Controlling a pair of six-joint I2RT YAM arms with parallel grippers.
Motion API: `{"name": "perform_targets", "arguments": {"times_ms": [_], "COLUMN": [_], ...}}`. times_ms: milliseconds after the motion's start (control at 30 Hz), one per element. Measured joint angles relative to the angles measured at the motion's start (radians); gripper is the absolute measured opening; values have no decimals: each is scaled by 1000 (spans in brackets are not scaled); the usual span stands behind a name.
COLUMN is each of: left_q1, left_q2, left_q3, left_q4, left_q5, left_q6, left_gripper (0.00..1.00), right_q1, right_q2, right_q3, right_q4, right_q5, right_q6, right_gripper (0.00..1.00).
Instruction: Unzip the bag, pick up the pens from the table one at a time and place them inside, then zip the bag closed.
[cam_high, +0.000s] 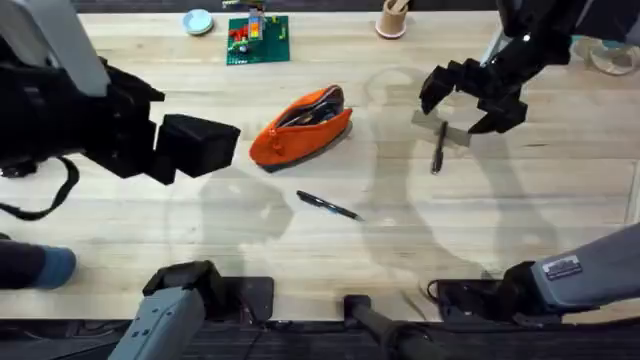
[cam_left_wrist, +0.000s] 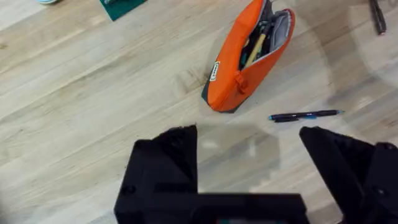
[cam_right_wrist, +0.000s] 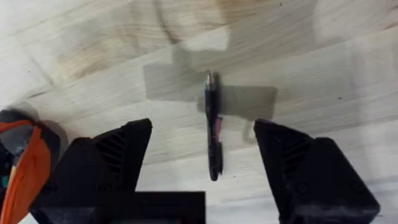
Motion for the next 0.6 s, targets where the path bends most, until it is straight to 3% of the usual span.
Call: {"name": "perform_targets", "arguments": {"times_ms": [267,600], "left_q1": [0,0], "left_q2": [0,0], "left_q3": [0,0], "left_q4": [0,0], "left_q5": [0,0], "left_q6": [0,0], "left_gripper": [994,996], "right_q1": [17,22], "right_q2": [5,53], "right_q3": [-72,-70], "right_q4": [94,96], "right_q5": [1,27], "right_q6": [8,8], "right_gripper": [996,961]}}
